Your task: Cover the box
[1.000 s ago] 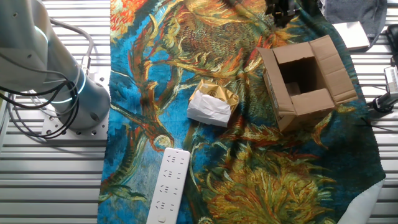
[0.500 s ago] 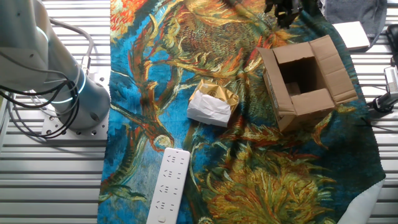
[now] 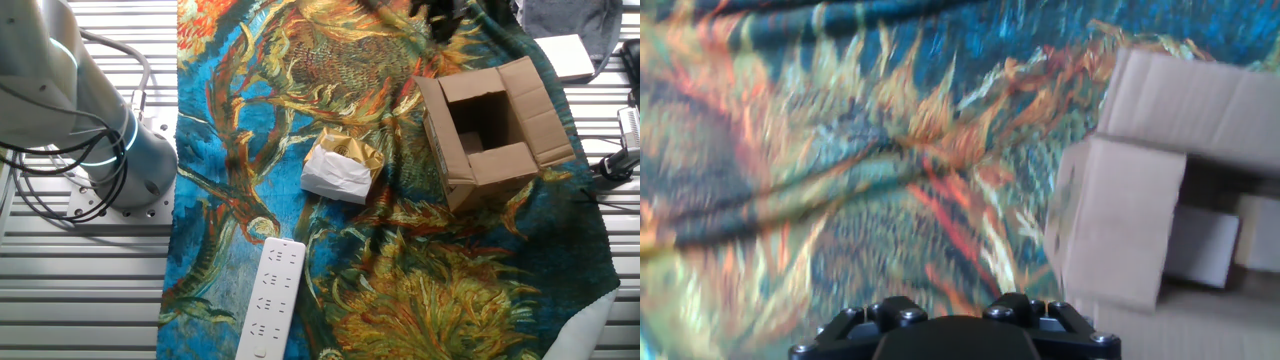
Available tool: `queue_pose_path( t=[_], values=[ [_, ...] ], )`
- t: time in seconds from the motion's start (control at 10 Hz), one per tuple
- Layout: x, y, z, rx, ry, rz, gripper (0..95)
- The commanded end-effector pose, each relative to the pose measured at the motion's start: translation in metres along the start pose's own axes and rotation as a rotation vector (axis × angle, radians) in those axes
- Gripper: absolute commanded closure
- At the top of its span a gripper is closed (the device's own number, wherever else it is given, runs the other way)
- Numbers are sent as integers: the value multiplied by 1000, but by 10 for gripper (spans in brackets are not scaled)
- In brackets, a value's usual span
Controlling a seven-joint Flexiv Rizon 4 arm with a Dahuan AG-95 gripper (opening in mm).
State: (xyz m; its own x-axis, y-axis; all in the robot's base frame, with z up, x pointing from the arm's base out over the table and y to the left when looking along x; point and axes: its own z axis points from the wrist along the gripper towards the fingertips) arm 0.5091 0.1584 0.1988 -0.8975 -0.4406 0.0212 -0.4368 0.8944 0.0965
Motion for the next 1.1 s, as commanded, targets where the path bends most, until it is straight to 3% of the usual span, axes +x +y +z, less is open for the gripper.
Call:
queue_pose_path(
  t=[0.1, 0.2, 0.4, 0.8, 1.1],
  values=[
    [34, -13, -3, 2, 2, -35, 380],
    [49, -22, 0, 0, 1, -46, 380],
    [59, -17, 9, 7, 4, -33, 380],
    [58, -19, 16, 12, 4, -43, 380],
    [53, -24, 32, 18, -11, -71, 380]
  ],
)
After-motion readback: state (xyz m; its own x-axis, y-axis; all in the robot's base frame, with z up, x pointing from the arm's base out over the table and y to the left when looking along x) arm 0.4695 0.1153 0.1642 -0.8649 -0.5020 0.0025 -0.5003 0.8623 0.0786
